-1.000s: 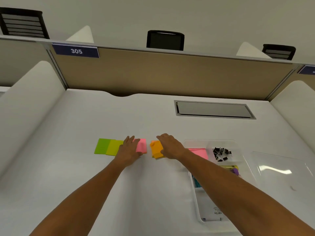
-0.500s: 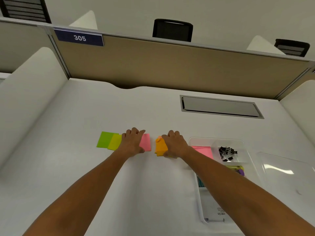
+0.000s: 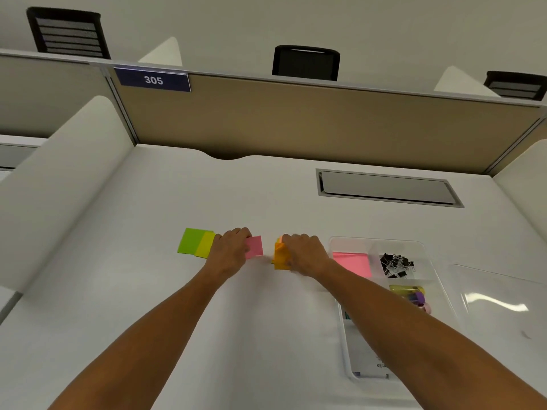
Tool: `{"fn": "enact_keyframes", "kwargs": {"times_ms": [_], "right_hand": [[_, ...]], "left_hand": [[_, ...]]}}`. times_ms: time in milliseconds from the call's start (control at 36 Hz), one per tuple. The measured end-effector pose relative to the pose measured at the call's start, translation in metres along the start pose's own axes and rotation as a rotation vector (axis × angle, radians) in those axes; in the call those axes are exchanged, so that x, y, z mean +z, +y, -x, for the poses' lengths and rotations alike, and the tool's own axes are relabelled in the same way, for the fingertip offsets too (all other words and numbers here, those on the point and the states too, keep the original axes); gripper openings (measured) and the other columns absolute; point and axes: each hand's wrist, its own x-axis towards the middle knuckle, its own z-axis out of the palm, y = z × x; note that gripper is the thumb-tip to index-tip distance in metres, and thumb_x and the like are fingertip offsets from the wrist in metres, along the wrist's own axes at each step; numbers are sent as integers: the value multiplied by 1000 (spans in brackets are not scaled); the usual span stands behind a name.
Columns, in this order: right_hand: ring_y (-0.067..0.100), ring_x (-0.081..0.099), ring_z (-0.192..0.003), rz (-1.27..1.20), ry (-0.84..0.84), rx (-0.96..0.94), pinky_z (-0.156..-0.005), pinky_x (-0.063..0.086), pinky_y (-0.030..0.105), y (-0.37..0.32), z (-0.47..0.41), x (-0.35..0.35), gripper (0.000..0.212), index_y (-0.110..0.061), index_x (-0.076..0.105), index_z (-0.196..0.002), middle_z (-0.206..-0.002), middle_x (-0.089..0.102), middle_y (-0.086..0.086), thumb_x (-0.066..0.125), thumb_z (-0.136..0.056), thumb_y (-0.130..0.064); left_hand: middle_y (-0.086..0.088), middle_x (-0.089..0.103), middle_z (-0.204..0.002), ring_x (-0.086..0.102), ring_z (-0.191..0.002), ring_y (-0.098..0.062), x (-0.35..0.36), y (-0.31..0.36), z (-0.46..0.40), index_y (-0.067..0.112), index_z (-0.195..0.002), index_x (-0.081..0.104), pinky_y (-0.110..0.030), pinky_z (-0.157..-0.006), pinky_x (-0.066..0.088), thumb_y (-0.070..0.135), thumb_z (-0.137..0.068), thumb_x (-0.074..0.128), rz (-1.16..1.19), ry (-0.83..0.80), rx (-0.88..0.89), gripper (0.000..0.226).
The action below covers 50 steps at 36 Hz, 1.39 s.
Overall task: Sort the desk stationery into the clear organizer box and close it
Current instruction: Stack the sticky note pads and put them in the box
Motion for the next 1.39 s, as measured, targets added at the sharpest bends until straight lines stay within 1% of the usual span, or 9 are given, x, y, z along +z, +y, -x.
{"fn": "enact_keyframes", "kwargs": {"times_ms": [111, 250, 389, 583, 778, 917, 1028, 1222, 1389], "right_hand": [[30, 60, -105, -223, -67, 47, -81, 45, 38, 1, 6, -12, 33, -18, 54, -124, -119, 63, 8, 59, -92, -24], [28, 59, -104, -425, -35, 66, -89, 50, 43, 7, 21, -28, 26, -13, 59, -121, -120, 63, 7, 55, -96, -18], [25, 57, -89, -617, 73, 103, -65, 38, 31, 32, 44, -42, 10, -14, 60, -95, -96, 61, 6, 51, -96, -8], [16, 55, -93, -770, 303, 291, -78, 42, 30, 82, 82, -49, 27, -13, 67, -120, -111, 67, 4, 63, -94, -15], [29, 62, -105, -811, 503, 451, -82, 50, 36, 122, 118, -49, 27, -10, 64, -126, -122, 67, 11, 56, -101, -16], [28, 62, -109, -840, 596, 509, -79, 50, 30, 146, 145, -48, 29, -10, 61, -129, -124, 65, 9, 55, -102, -19], [29, 61, -112, -882, 597, 537, -89, 57, 50, 163, 167, -47, 33, -12, 59, -131, -127, 63, 8, 57, -101, -23], [18, 61, -105, -907, 599, 526, -86, 49, 30, 185, 197, -40, 28, -16, 64, -125, -118, 67, 2, 59, -99, -26], [17, 60, -104, -903, 573, 544, -89, 50, 32, 193, 209, -32, 29, -16, 63, -126, -120, 66, 2, 58, -99, -27]], "left_hand": [[1, 61, -88, 59, -88, -29, -11, 5, 9, 19, -100, 55, -39, -74, 42, 8, -86, 50, 181, 23, -115, 18], [-4, 62, -80, 58, -78, -29, -15, 10, 24, 15, -95, 57, -35, -64, 42, 6, -91, 49, 402, 81, -212, 13], [-1, 66, -90, 59, -81, -19, -18, 27, 35, 12, -98, 63, -22, -60, 42, 0, -93, 50, 579, 169, -252, 19], [0, 69, -100, 63, -91, -18, -22, 73, 36, 14, -109, 68, -25, -71, 46, 3, -93, 51, 691, 242, -243, 26], [4, 68, -98, 61, -88, -11, -18, 142, 17, 16, -107, 70, -16, -68, 43, 6, -92, 56, 642, 170, -46, 22], [-5, 68, -108, 58, -93, -18, 1, 193, -4, 13, -113, 68, -25, -77, 42, 7, -95, 49, 436, 41, 198, 27], [-9, 65, -111, 56, -95, -21, 18, 225, -22, 14, -116, 65, -29, -80, 44, 7, -93, 50, 279, -52, 313, 29], [-11, 60, -117, 55, -105, -26, 46, 254, -37, 13, -121, 61, -31, -86, 45, 6, -91, 57, 58, -179, 368, 31], [-11, 63, -119, 57, -107, -24, 66, 253, -38, 10, -119, 62, -29, -87, 43, -7, -89, 46, 46, -242, 291, 38]]}}
